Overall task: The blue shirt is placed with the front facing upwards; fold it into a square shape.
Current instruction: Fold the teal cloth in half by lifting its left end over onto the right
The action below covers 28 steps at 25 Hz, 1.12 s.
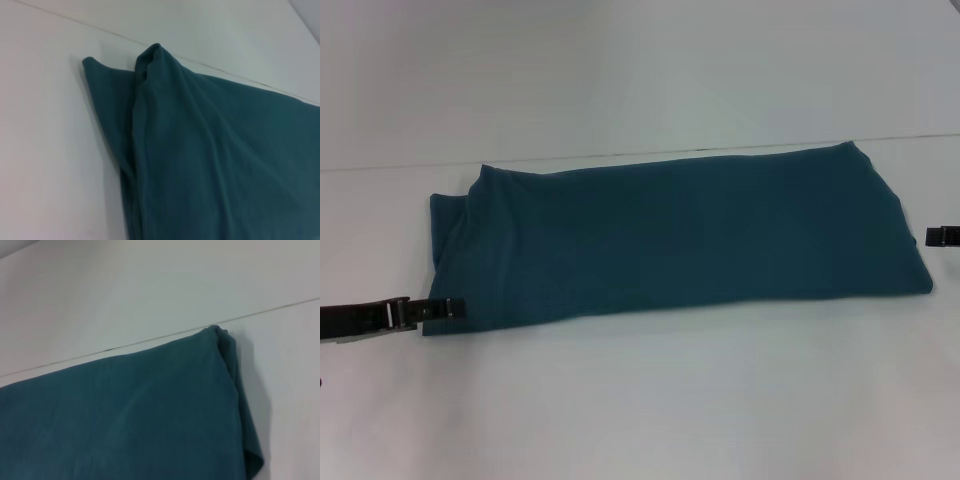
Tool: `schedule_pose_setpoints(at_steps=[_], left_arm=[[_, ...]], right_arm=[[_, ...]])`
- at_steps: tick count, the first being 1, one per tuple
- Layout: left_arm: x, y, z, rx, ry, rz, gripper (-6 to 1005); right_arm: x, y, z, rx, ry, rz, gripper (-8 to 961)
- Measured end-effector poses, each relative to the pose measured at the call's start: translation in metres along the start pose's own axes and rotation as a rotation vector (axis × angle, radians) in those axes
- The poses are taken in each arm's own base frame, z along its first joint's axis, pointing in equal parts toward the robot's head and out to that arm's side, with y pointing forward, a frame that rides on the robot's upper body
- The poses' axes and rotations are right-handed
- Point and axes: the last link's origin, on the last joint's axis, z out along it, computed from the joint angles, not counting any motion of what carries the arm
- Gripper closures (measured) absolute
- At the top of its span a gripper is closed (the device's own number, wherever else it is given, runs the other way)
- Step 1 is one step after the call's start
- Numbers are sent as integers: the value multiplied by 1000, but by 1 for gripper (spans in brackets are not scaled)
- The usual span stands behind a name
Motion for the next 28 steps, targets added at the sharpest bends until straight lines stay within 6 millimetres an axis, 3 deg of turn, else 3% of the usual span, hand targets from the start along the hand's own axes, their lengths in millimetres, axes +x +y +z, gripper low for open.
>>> schedule_pose_setpoints(at_steps=[18, 28], left_arm=[[-3, -2, 0, 15, -29, -20, 100], [5, -4, 12, 53, -2, -16, 100]], right_arm=[[4, -3, -1, 7, 2, 5, 193], [4, -4, -1, 11, 0, 3, 193]])
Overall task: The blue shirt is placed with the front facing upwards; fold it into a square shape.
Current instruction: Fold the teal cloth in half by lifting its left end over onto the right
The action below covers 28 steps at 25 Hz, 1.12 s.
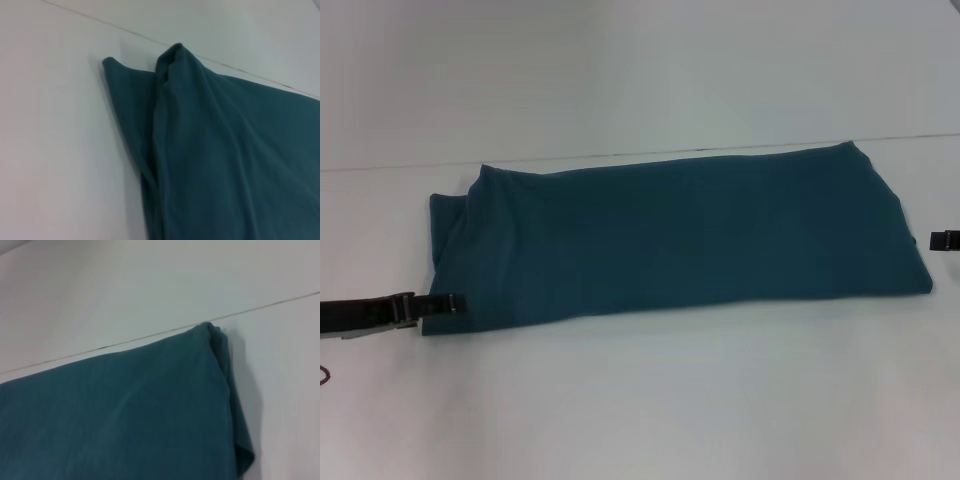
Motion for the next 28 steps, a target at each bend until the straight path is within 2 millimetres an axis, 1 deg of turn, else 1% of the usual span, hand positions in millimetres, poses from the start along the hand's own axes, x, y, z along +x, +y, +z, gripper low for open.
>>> schedule_pose_setpoints(at_steps=[8, 28], left_arm=[[-1, -5, 6, 35, 10, -3, 100], [-4, -3, 11, 37, 3, 0, 100]], right_arm=[[0, -2, -2, 4, -1, 1, 192], [0, -3, -3, 7, -3, 6, 193]])
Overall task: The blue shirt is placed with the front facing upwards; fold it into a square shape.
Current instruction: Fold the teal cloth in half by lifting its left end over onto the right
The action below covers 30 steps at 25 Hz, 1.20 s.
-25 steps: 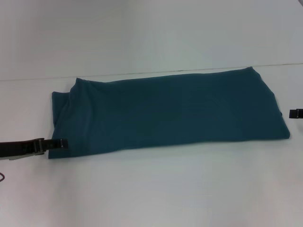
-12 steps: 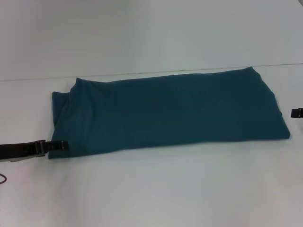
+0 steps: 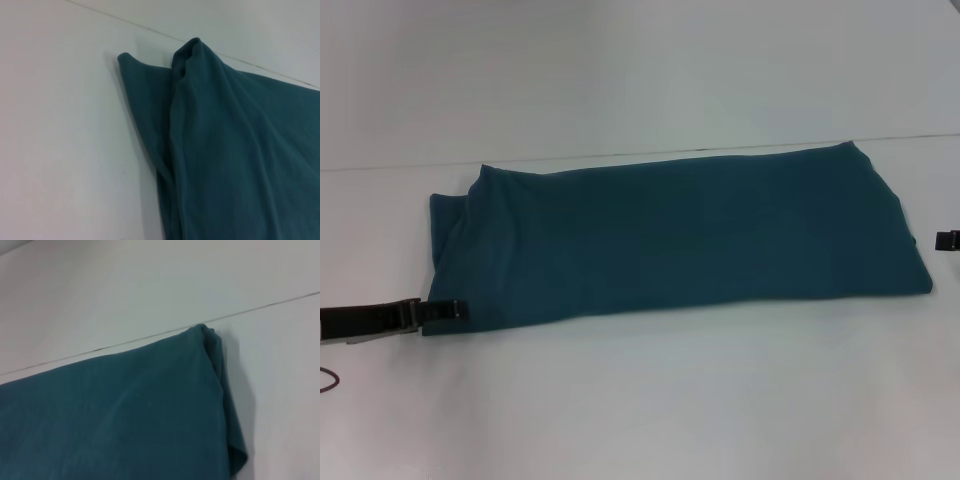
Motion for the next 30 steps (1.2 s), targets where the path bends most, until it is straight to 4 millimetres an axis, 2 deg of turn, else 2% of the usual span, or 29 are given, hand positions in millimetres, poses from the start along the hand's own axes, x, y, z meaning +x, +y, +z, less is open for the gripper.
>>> schedule_pose_setpoints(at_steps=[15, 30], left_arm=[[-3, 7, 5, -12, -34, 30, 101], [13, 23, 8, -55, -3, 59, 101]], right_arm=[[1, -2, -2, 3, -1, 7, 192], [2, -3, -3, 6, -1, 7, 192]])
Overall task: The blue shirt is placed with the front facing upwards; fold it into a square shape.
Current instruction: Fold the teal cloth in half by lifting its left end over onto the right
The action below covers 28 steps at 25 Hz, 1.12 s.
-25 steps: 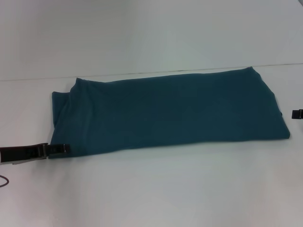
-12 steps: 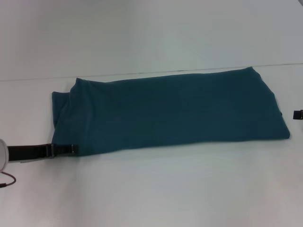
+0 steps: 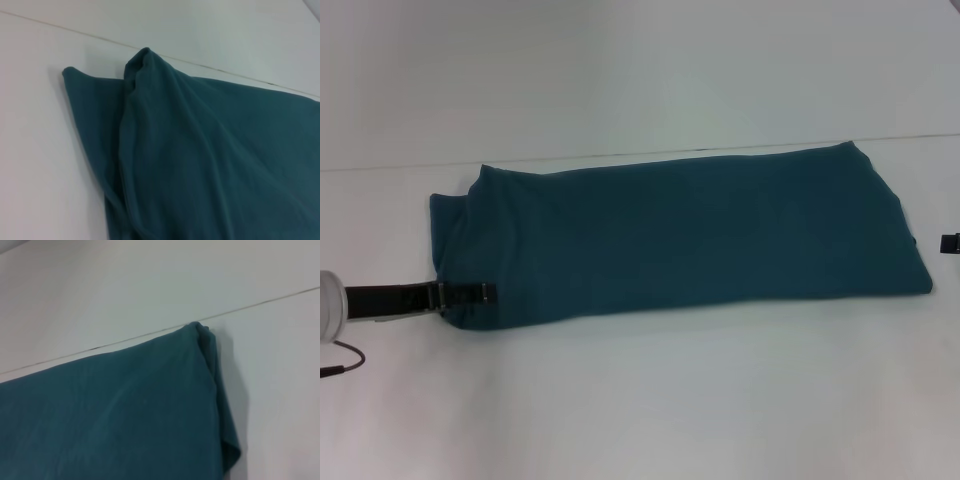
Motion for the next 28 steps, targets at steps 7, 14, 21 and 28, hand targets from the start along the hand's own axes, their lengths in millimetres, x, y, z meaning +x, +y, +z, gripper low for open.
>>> schedule_pose_setpoints(at_steps=[7, 14, 21, 28], left_arm=[[-4, -8, -8, 18, 11, -13, 101], [-7, -19, -23, 52, 30, -36, 101], [-15, -11, -25, -9, -35, -39, 101], [-17, -3, -13, -34, -73, -32, 101]], right_arm=[[1, 0, 1, 0, 2, 2, 192], [0, -1, 0, 1, 0, 0, 192], [-1, 0, 0, 1, 0, -1, 192], [-1, 0, -1, 1, 0, 1, 193]])
